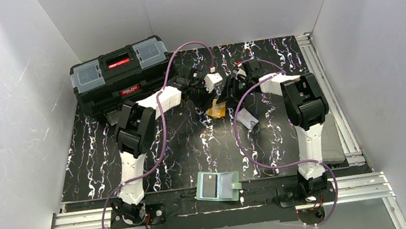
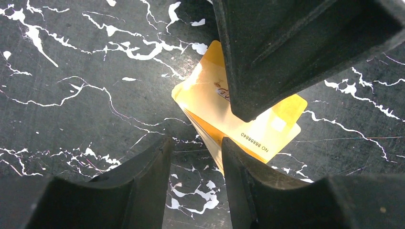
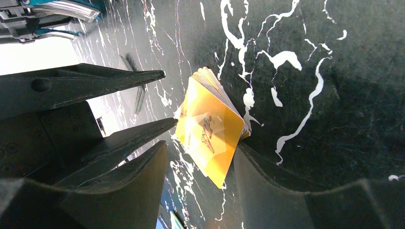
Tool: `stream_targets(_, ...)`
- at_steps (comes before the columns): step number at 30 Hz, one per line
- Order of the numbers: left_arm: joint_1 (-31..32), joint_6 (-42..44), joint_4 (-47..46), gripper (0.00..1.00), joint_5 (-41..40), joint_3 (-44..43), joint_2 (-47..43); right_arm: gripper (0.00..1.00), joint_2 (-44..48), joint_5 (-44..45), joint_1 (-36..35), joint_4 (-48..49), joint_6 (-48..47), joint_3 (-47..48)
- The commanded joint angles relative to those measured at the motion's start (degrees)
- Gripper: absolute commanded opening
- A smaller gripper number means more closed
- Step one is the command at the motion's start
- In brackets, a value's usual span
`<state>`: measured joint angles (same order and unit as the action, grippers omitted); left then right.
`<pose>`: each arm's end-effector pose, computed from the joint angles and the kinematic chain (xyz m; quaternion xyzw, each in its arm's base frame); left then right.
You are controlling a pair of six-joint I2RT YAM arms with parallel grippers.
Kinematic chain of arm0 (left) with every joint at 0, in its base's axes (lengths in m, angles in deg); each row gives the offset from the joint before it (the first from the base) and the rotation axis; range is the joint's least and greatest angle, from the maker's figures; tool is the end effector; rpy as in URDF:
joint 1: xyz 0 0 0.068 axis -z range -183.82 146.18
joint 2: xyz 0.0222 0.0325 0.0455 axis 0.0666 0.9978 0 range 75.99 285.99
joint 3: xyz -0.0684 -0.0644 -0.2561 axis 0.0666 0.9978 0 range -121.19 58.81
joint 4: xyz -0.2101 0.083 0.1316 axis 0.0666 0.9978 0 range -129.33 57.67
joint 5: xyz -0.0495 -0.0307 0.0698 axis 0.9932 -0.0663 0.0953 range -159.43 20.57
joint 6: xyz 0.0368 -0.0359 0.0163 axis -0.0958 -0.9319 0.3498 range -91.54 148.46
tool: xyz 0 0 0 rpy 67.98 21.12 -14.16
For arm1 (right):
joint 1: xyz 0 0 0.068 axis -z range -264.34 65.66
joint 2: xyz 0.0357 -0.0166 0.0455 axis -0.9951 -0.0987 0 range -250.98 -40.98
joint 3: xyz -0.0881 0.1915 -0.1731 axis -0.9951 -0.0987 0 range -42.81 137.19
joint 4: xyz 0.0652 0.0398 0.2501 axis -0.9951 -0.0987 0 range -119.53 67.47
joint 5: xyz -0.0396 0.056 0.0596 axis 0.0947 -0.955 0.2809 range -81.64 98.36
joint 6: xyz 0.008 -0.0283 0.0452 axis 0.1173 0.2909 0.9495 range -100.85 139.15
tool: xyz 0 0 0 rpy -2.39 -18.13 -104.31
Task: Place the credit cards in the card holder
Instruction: Pick up the credit card from the center of the board.
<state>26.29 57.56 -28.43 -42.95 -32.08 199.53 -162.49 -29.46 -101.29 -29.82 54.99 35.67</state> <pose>0.4083 -0.2552 0.1788 0.5204 0.7332 -0.2138 0.3820 0.4176 0.1502 0.1366 0.0375 0.8959 0.4158 0.1520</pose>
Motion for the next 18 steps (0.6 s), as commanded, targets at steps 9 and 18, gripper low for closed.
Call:
stream_targets(9,1.7,1.8,-0.06,0.41,1.78,1.45,-2.79,0.61,0.59,2.06,-0.61,-1.15,-0.67,-2.2)
stream_targets(18,2.79,0.99,-0.18,0.41,1.82,2.12,-1.35,0.6,0.31,-0.01,-0.64,1.79,1.8,-3.86)
